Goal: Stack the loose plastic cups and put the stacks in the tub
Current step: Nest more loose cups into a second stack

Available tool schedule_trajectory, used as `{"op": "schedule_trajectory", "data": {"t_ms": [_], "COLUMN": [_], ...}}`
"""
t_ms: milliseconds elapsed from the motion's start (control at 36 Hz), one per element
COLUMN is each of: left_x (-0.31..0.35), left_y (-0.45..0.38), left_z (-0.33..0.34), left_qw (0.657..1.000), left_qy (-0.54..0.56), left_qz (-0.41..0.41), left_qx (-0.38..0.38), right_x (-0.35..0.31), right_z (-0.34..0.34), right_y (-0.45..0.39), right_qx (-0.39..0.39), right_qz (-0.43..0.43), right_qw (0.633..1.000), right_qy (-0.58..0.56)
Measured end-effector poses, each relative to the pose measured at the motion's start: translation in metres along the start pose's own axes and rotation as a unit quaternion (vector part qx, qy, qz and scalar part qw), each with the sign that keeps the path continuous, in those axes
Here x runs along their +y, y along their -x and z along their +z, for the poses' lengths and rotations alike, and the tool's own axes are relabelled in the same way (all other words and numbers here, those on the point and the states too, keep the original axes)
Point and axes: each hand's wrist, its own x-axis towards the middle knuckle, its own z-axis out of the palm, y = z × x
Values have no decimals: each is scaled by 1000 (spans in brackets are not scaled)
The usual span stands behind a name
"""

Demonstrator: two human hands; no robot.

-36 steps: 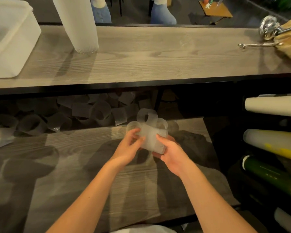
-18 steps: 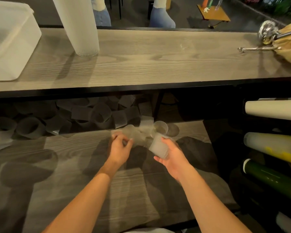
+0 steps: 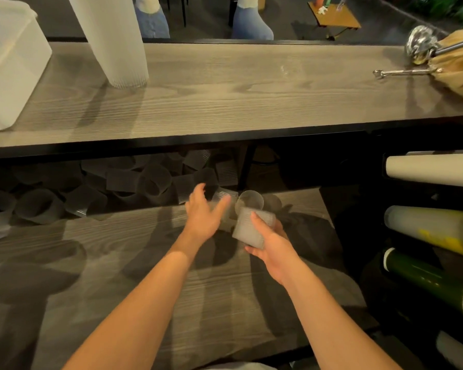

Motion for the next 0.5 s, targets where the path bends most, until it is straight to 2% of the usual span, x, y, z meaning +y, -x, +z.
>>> {"op": "schedule_trajectory", "data": {"t_ms": [56, 111, 139, 222, 333, 417, 500], "left_x": [-5, -9, -10, -8, 2, 11, 17], "left_y": [-10, -13, -13, -5, 23, 39, 47], "left_z": [10, 16, 16, 10, 1, 3, 7], "left_qw": [992, 983, 986, 996, 980, 966, 951], "left_qy": [-123, -175, -158, -14, 182, 226, 249], "left_qz": [-11, -32, -48, -82, -58, -50, -52], "left_qx": [-37, -41, -31, -27, -49, -119, -175], "right_x": [1, 3, 4, 4, 1, -2, -2], "right_z": [-2, -4, -5, -5, 0, 5, 5], "right_y": [-2, -6, -8, -12, -18, -19, -15], "right_qx": [10, 24, 31, 66, 90, 72, 1], "right_qz": [9, 16, 19, 14, 23, 52, 71], "right_qw": [1000, 999, 999, 996, 994, 996, 996], "right_qy": [-20, -27, -35, -65, -58, 3, 59]}}
